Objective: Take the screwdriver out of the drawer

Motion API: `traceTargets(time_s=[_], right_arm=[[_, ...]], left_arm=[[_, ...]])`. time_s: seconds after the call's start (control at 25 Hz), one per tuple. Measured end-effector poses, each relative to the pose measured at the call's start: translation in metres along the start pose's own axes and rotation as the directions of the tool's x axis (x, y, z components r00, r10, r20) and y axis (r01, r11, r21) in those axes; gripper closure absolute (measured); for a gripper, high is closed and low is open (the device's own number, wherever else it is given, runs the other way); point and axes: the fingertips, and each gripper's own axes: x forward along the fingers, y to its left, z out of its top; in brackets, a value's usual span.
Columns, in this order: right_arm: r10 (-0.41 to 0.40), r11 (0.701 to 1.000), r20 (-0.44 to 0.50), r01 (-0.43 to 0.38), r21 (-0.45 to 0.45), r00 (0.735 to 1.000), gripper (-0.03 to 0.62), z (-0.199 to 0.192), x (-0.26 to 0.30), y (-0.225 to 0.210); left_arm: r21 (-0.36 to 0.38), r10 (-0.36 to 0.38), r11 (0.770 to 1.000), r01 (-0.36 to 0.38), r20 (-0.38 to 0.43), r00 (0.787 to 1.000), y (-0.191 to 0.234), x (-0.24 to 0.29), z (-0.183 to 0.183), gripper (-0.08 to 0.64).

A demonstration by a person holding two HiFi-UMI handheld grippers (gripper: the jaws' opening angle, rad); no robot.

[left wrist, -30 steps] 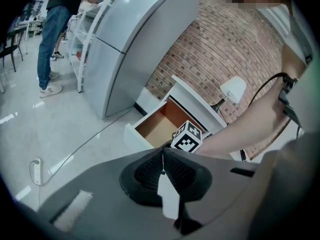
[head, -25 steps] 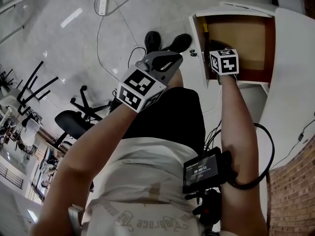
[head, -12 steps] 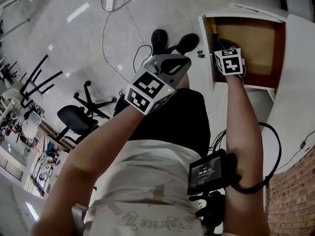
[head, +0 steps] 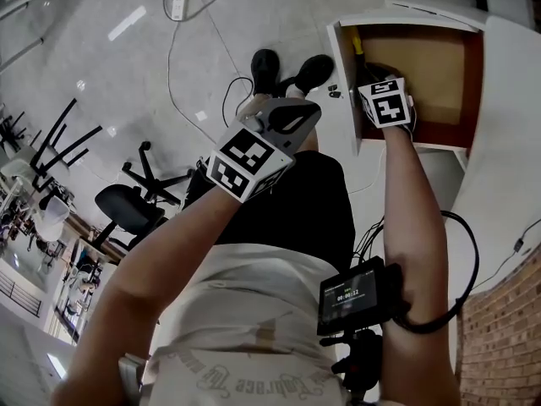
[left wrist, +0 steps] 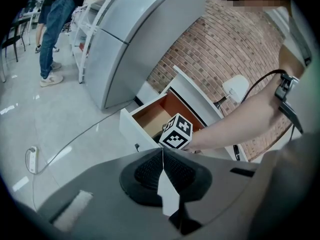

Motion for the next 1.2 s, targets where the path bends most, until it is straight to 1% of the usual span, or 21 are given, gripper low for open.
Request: traceTargets(time_s=[0.12, 0.2, 0.28, 0.32, 0.4, 0.48, 0.56, 0.68, 0.88, 1.04, 1.2], right_arm=[[0.037, 0.999, -0.007, -0.037, 0.032, 0.999, 0.56, -0.001, 0.004, 0.0], [0.062, 0.995, -0.003, -0.061, 0.079, 0.998, 0.578, -0.002, 0.006, 0.003], [0.068, 0.989, 0.014, -0.069, 0.133, 0.998, 0.578, -0.003, 0.005, 0.004], [0.065, 0.988, 0.019, -0.067, 0.141, 0.998, 0.577, -0.004, 0.005, 0.004], [0.046, 0.992, 0.022, -0.048, 0.117, 0.999, 0.575, -0.002, 0.003, 0.001], [0.024, 0.995, 0.045, -0.028, 0.097, 0.999, 0.551, 0.005, -0.001, -0.003], [0.012, 0.993, 0.083, -0.021, 0.118, 0.996, 0.543, 0.016, -0.005, -0.01], [0.019, 0.988, 0.125, -0.037, 0.147, 0.992, 0.515, 0.031, -0.009, -0.018], [0.05, 0.988, 0.168, -0.073, 0.133, 0.985, 0.509, 0.054, -0.01, -0.02], [0.063, 0.99, 0.172, -0.083, 0.111, 0.983, 0.509, 0.073, -0.002, -0.019], [0.067, 0.99, 0.134, -0.082, 0.11, 0.989, 0.505, 0.073, 0.005, -0.022]], left_arm=[[0.001, -0.002, 1.0, 0.002, 0.001, 1.0, 0.003, 0.003, 0.003, 0.554], [-0.002, 0.0, 1.0, 0.0, 0.0, 1.0, 0.005, 0.004, 0.003, 0.554], [-0.006, 0.004, 1.0, -0.004, -0.005, 1.0, 0.008, 0.002, 0.003, 0.554], [-0.006, 0.004, 1.0, -0.004, -0.006, 1.0, 0.008, 0.001, 0.003, 0.554], [-0.005, 0.005, 1.0, -0.005, -0.001, 1.0, 0.01, -0.001, 0.004, 0.554], [-0.01, 0.01, 1.0, -0.01, 0.001, 1.0, 0.013, -0.003, 0.003, 0.554], [-0.018, 0.014, 1.0, -0.014, 0.004, 1.0, 0.016, -0.004, 0.003, 0.554], [-0.023, 0.015, 1.0, -0.015, 0.009, 1.0, 0.018, -0.005, 0.004, 0.554], [-0.029, 0.011, 1.0, -0.011, 0.013, 1.0, 0.017, -0.005, 0.003, 0.554], [-0.025, 0.015, 1.0, -0.015, 0.016, 1.0, 0.019, -0.007, -0.001, 0.554], [-0.012, 0.024, 1.0, -0.024, 0.015, 1.0, 0.018, -0.012, -0.006, 0.554]])
